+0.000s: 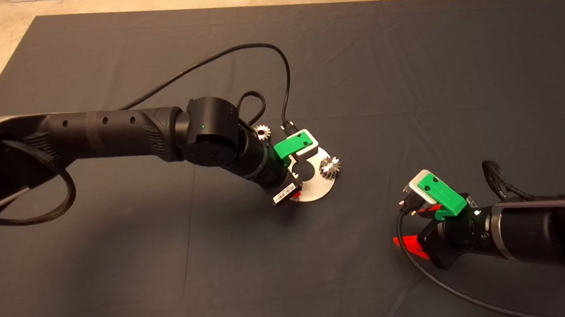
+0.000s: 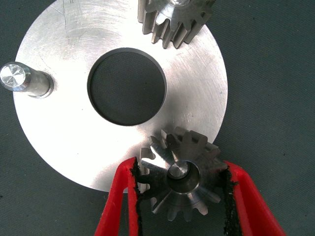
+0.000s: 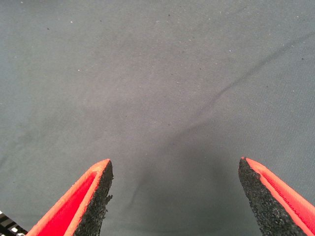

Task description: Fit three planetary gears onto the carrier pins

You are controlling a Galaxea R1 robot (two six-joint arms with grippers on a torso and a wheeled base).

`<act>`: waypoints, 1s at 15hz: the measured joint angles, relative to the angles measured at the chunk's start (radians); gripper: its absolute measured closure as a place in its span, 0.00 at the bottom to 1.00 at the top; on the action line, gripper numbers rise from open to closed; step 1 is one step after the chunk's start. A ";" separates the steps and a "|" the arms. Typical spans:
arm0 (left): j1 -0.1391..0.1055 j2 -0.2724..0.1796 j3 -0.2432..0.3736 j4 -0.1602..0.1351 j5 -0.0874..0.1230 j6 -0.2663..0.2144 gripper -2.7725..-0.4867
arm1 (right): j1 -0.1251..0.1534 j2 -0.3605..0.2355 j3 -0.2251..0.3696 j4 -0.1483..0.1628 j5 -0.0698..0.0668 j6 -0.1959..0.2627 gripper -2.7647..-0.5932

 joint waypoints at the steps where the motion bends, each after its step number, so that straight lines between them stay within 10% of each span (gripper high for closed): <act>1: 0.000 0.000 -0.001 0.000 -0.001 0.001 0.91 | 0.000 0.000 0.000 0.000 0.001 0.000 0.40; 15: 0.000 0.000 -0.001 0.000 -0.002 0.002 0.91 | 0.000 0.000 0.000 0.000 0.000 0.000 0.40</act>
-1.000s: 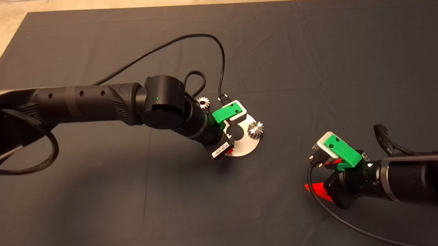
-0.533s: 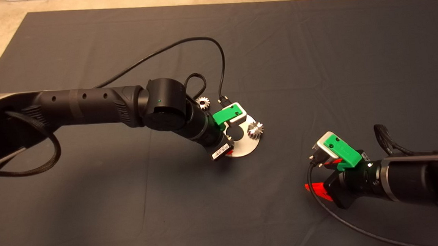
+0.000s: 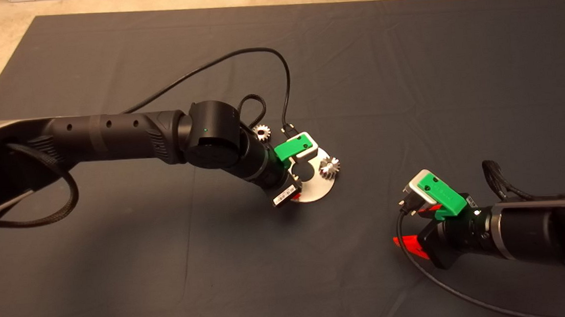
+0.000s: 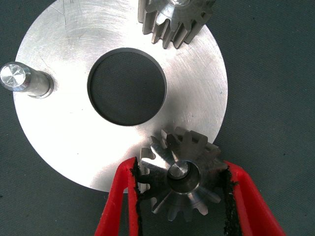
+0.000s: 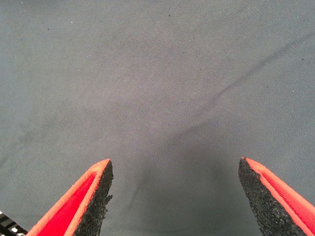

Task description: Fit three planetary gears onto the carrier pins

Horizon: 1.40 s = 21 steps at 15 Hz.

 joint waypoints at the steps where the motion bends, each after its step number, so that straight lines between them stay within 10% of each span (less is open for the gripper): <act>1: 0.000 0.000 0.000 0.000 0.000 0.000 0.91 | 0.000 0.000 0.000 0.000 0.000 0.000 0.40; 21: 0.001 0.000 0.000 0.000 0.002 0.000 0.76 | 0.000 0.000 0.000 0.000 0.000 0.000 0.40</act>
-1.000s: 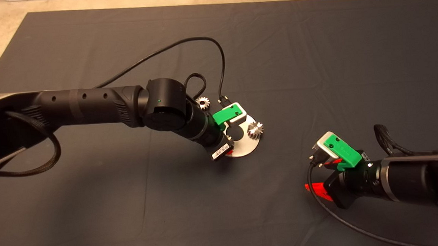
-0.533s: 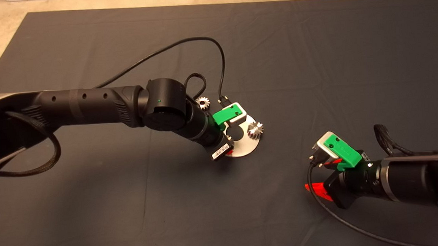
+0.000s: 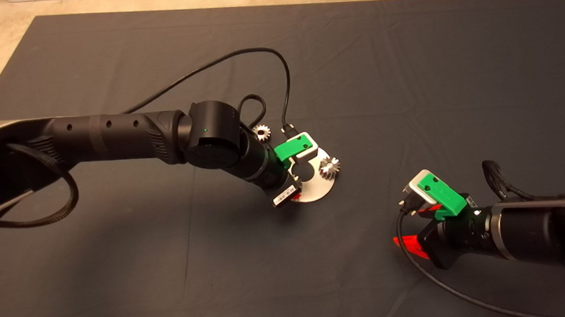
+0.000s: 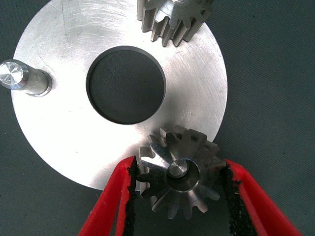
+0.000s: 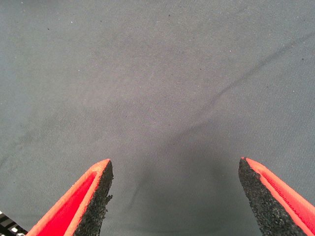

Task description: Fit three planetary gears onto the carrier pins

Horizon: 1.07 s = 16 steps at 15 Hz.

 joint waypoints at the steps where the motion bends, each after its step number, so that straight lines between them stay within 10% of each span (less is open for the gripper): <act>1: 0.000 0.000 0.000 -0.003 0.004 0.000 0.71 | 0.000 0.000 0.000 0.000 0.000 0.000 0.40; 12: 0.001 0.003 0.005 -0.023 0.020 0.000 0.52 | 0.000 0.000 0.000 0.000 0.000 0.000 0.40; 16: -0.040 0.002 0.005 -0.082 0.102 0.000 0.45 | 0.000 0.000 0.000 0.000 0.000 0.000 0.40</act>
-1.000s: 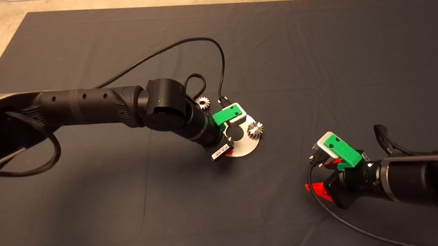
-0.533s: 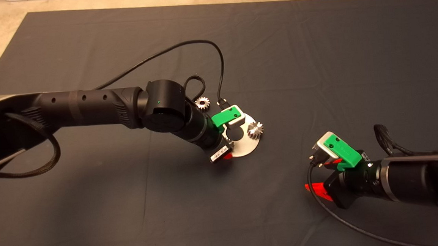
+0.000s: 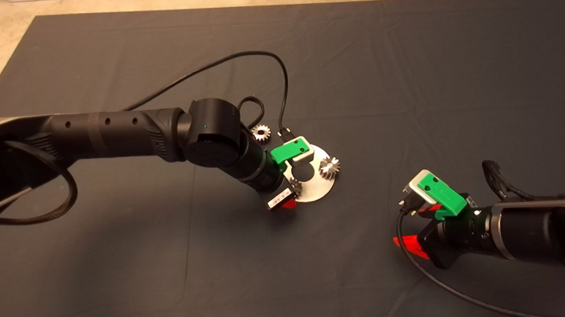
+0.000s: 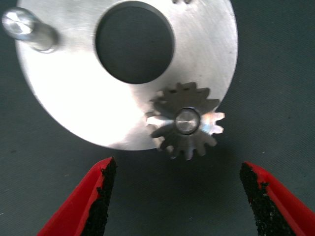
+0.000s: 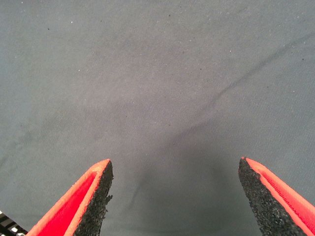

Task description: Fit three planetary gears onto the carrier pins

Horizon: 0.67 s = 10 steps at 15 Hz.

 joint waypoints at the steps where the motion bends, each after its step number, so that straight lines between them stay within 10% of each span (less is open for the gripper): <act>1: -0.019 0.000 0.000 -0.002 0.011 0.000 0.45 | 0.000 0.000 0.000 0.000 0.000 0.000 0.40; 10: -0.049 -0.023 -0.101 -0.013 0.031 0.118 0.39 | 0.000 0.020 0.000 0.003 -0.001 0.000 0.40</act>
